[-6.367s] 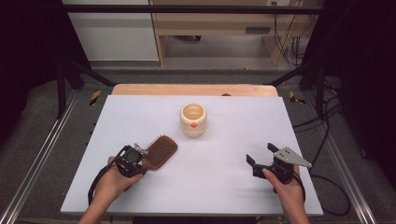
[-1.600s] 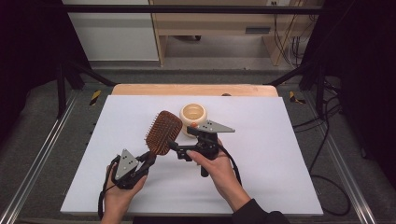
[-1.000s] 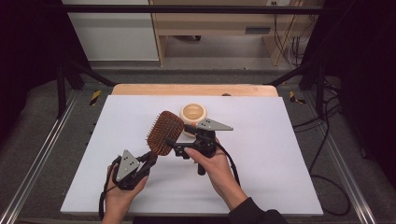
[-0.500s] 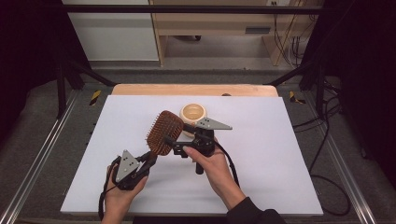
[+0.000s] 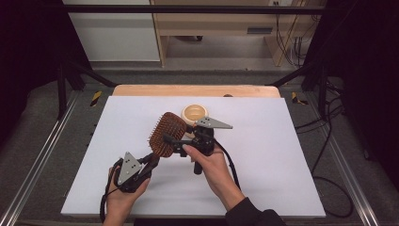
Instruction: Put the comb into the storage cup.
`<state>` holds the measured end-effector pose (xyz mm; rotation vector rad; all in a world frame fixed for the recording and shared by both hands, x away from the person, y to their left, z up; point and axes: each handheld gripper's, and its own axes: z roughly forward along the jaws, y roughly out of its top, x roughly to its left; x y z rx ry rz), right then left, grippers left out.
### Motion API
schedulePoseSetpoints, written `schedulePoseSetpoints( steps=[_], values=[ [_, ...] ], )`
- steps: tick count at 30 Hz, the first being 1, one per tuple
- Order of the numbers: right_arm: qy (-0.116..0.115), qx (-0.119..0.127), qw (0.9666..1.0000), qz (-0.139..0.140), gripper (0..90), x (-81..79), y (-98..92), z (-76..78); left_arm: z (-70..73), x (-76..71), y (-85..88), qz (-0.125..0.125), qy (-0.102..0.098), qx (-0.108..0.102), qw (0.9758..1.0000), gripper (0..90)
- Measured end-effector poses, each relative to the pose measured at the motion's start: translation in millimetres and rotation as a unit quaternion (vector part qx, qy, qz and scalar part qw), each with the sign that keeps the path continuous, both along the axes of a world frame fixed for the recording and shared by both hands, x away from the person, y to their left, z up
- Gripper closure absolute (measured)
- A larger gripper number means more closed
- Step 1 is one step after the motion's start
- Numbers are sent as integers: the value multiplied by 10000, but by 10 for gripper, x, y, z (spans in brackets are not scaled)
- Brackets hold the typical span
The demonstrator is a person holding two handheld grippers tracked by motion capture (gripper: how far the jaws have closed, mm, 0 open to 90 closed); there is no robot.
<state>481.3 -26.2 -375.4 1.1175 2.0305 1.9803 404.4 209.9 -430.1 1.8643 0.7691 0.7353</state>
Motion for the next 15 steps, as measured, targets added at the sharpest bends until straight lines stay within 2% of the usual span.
schedulePoseSetpoints(
  steps=[3,9,15],
  values=[
    [38,28,10000,5,156,8,7,2,-1,0,-8,-3,-9,-17,10000,726],
    [183,274,9995,31,210,33,23,0,4,-6,-14,-25,-35,-29,10000,726],
    [250,408,9989,13,258,44,28,-2,8,-8,-9,-25,-42,-55,10000,726]
  ],
)
